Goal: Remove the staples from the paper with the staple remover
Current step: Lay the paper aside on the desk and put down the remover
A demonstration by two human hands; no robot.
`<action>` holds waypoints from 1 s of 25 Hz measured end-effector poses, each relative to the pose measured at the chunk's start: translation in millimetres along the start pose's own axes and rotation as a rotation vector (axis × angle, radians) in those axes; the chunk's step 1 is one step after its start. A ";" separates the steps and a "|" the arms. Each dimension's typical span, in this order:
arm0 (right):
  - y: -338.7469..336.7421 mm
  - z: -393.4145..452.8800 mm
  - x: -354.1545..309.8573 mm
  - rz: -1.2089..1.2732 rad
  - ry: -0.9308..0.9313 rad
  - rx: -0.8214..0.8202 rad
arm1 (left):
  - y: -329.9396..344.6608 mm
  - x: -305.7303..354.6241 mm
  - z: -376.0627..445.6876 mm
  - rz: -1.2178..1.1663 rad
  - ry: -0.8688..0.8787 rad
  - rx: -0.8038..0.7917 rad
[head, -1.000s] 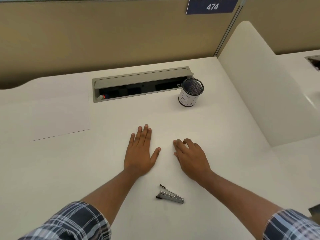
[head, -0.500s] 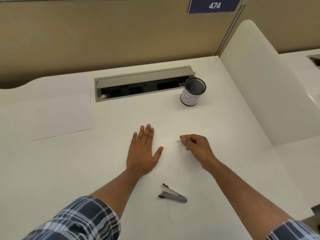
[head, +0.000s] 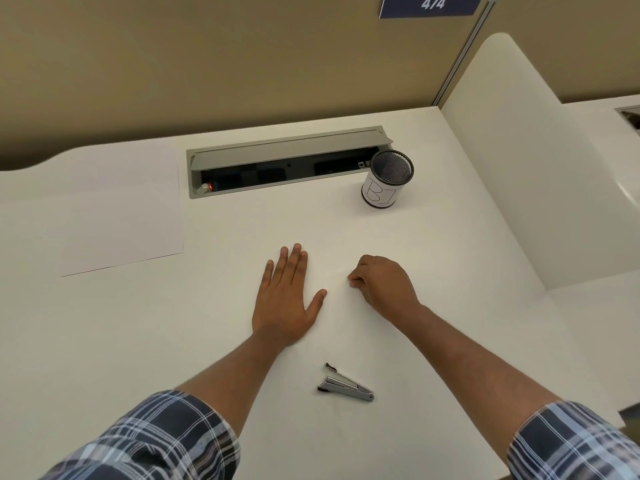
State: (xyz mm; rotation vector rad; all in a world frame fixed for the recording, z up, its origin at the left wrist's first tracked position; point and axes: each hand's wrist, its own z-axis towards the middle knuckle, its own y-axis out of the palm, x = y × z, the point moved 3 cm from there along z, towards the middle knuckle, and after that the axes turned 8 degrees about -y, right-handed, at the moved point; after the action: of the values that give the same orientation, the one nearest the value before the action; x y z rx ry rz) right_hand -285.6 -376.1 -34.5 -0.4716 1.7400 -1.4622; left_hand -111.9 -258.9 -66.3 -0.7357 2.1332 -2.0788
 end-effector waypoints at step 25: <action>-12.5 -22.6 5.9 0.891 0.618 0.102 | -1.5 0.4 -1.2 -0.004 -0.002 0.007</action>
State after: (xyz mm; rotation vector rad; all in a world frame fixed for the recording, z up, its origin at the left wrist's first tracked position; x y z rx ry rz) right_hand -309.0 -369.1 -24.4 0.8154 1.9194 -1.0482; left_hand -112.3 -257.9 -64.6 -0.7413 2.1237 -2.0853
